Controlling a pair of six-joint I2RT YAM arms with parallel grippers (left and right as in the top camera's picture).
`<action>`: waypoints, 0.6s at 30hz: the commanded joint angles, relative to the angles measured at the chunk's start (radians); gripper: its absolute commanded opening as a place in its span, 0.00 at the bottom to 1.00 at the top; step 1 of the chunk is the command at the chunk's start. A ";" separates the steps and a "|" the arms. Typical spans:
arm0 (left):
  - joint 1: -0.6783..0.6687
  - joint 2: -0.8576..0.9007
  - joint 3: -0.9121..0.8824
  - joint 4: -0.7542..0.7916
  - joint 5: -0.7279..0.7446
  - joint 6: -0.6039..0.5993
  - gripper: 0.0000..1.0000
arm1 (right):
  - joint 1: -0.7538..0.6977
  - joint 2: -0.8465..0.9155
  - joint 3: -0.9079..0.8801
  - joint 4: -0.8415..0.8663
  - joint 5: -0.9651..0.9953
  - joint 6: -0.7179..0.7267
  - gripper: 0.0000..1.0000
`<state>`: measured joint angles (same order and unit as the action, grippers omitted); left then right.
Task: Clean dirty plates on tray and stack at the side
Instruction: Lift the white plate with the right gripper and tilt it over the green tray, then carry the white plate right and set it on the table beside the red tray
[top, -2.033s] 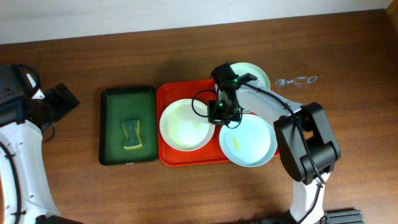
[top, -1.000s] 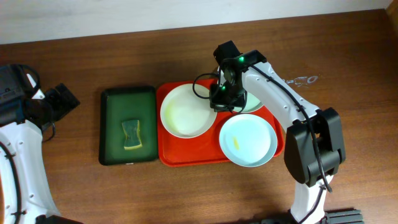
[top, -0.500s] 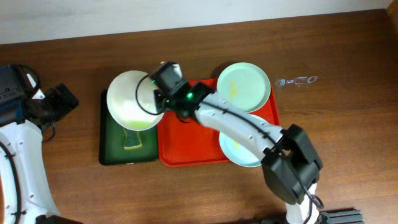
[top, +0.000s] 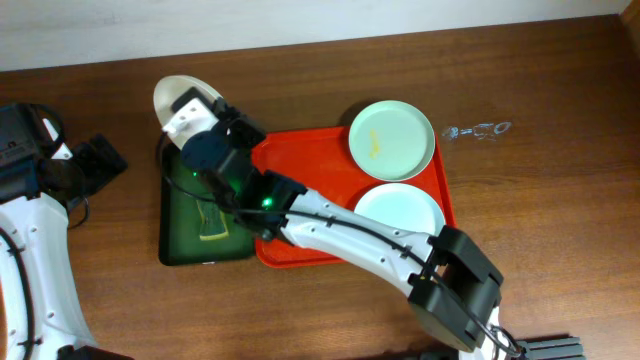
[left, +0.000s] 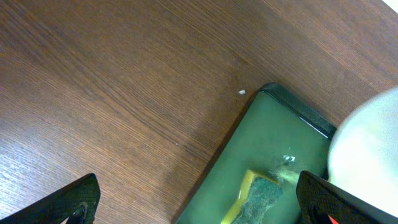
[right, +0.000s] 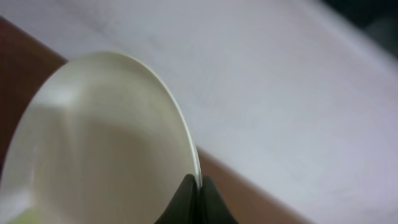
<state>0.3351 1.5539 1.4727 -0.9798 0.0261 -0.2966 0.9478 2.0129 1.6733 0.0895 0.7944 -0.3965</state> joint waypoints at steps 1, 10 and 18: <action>0.005 -0.003 0.003 0.002 0.008 -0.010 0.99 | 0.034 -0.026 0.019 0.077 0.131 -0.294 0.04; 0.005 -0.003 0.003 0.002 0.008 -0.010 0.99 | 0.040 -0.026 0.019 0.092 0.130 -0.314 0.04; 0.005 -0.003 0.003 0.002 0.008 -0.010 0.99 | 0.040 -0.026 0.019 0.110 0.131 -0.314 0.04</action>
<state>0.3351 1.5539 1.4727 -0.9798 0.0265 -0.2970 0.9817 2.0129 1.6737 0.1871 0.9016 -0.7120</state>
